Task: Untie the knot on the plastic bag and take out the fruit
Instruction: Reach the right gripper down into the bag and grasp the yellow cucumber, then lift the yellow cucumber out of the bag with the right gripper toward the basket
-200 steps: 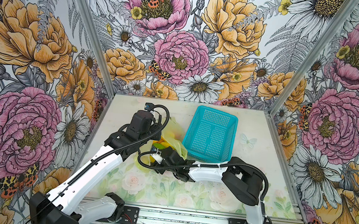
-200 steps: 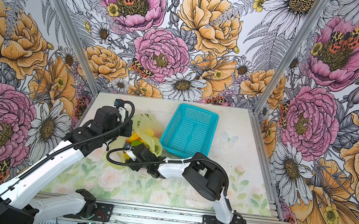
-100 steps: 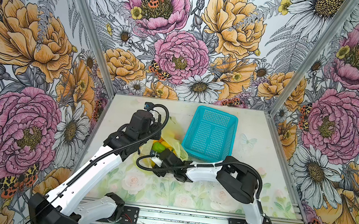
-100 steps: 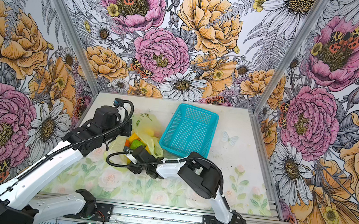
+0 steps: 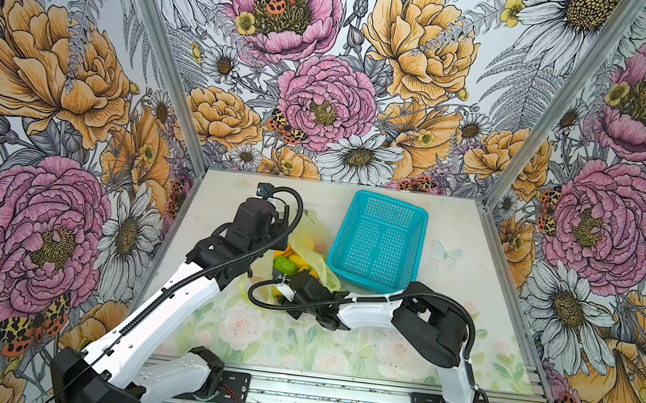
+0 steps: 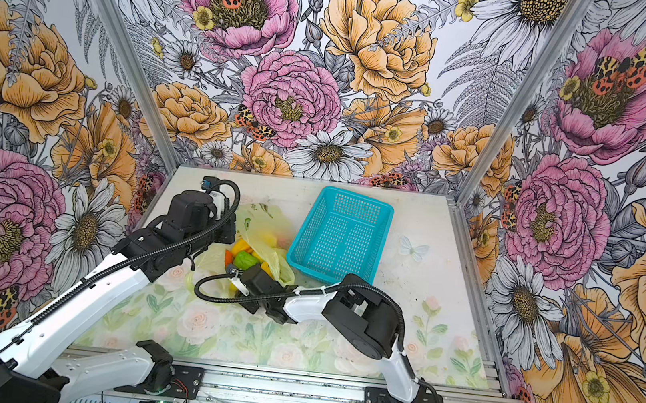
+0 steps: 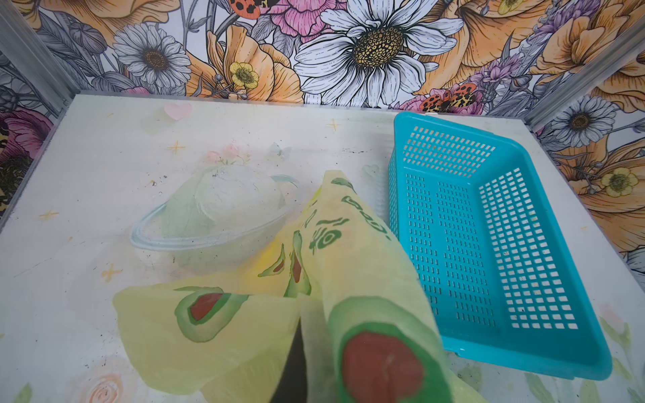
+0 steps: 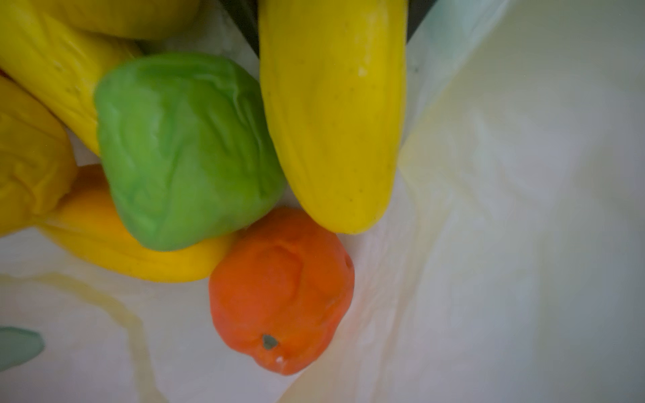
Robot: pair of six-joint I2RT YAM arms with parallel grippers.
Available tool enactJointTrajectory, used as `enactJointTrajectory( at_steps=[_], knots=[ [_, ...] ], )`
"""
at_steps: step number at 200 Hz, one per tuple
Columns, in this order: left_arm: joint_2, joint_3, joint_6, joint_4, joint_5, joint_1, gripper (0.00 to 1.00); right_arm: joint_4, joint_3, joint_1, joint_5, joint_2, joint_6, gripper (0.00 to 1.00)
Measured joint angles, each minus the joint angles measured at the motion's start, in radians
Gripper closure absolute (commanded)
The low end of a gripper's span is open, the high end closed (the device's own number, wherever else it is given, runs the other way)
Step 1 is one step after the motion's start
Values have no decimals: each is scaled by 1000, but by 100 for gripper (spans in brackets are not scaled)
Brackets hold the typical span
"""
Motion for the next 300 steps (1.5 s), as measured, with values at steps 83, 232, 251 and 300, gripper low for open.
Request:
enactJointTrajectory(
  at_steps=[83, 232, 251, 300],
  knots=[
    [9, 0, 0, 14, -37, -5, 100, 172, -183, 1, -1, -252, 52, 78],
    [10, 0, 0, 22, -71, -5, 100, 400, -702, 37, 198, -988, 18, 95],
    [10, 0, 0, 21, -71, -5, 100, 438, -763, -14, 266, -1061, 27, 96],
    [9, 0, 0, 21, -71, -5, 100, 454, -809, -181, 389, -1112, 136, 94]
  ],
)
